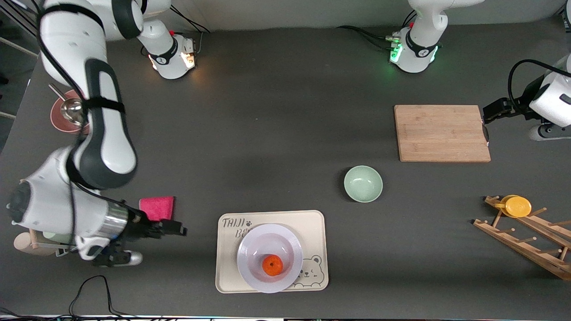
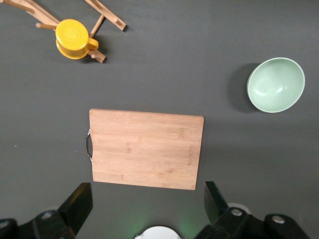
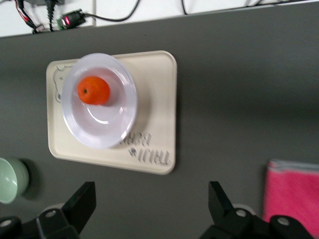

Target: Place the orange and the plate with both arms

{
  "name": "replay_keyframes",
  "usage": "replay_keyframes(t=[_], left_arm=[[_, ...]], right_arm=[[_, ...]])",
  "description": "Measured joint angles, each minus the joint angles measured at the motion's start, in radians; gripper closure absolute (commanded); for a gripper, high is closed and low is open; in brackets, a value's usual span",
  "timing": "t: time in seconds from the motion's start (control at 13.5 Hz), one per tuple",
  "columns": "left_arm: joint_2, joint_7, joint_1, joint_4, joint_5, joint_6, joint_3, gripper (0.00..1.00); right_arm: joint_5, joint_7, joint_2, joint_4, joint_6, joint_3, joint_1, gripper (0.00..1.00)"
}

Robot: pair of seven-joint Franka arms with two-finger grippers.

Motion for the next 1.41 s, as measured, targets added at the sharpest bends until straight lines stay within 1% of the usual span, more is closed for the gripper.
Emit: replay_keyframes(t=[0.15, 0.3, 0.45, 0.59, 0.67, 0.89, 1.04, 1.11, 1.19, 1.26, 1.41], left_arm=[[-0.028, 0.011, 0.002, -0.038, -0.003, 0.016, 0.006, 0.00], [-0.038, 0.019, 0.004, -0.053, -0.004, 0.017, 0.010, 0.00], [-0.038, 0.020, 0.004, -0.055, -0.005, 0.017, 0.011, 0.00], [-0.038, 0.020, 0.005, -0.058, -0.005, 0.017, 0.012, 0.00], [-0.038, 0.020, 0.005, -0.059, -0.005, 0.017, 0.012, 0.00], [-0.038, 0.020, 0.006, -0.062, -0.005, 0.017, 0.013, 0.00], [-0.038, 0.020, 0.007, -0.062, -0.005, 0.017, 0.013, 0.00], [-0.038, 0.020, 0.007, -0.062, -0.005, 0.017, 0.013, 0.00], [-0.038, 0.020, 0.007, -0.063, -0.005, 0.017, 0.013, 0.00], [-0.038, 0.020, 0.007, -0.063, -0.005, 0.017, 0.014, 0.00], [-0.038, 0.020, 0.007, -0.063, -0.005, 0.017, 0.014, 0.00]], right_arm=[[-0.095, 0.000, -0.120, -0.048, -0.109, -0.024, 0.002, 0.00], [-0.155, 0.000, -0.218, -0.072, -0.189, -0.058, 0.006, 0.00], [-0.200, 0.000, -0.294, -0.085, -0.273, -0.094, 0.005, 0.00], [-0.278, 0.000, -0.357, -0.094, -0.352, -0.104, 0.006, 0.00], [-0.303, 0.000, -0.383, -0.099, -0.384, -0.104, 0.008, 0.00], [-0.329, 0.000, -0.455, -0.139, -0.427, -0.104, 0.016, 0.00], [-0.341, 0.000, -0.506, -0.192, -0.433, -0.104, 0.034, 0.00], [-0.362, 0.005, -0.528, -0.223, -0.433, -0.100, 0.041, 0.00], [-0.382, 0.021, -0.546, -0.252, -0.433, -0.084, 0.040, 0.00], [-0.408, 0.049, -0.563, -0.283, -0.432, -0.037, 0.022, 0.00], [-0.448, 0.097, -0.609, -0.361, -0.396, 0.130, -0.088, 0.00]])
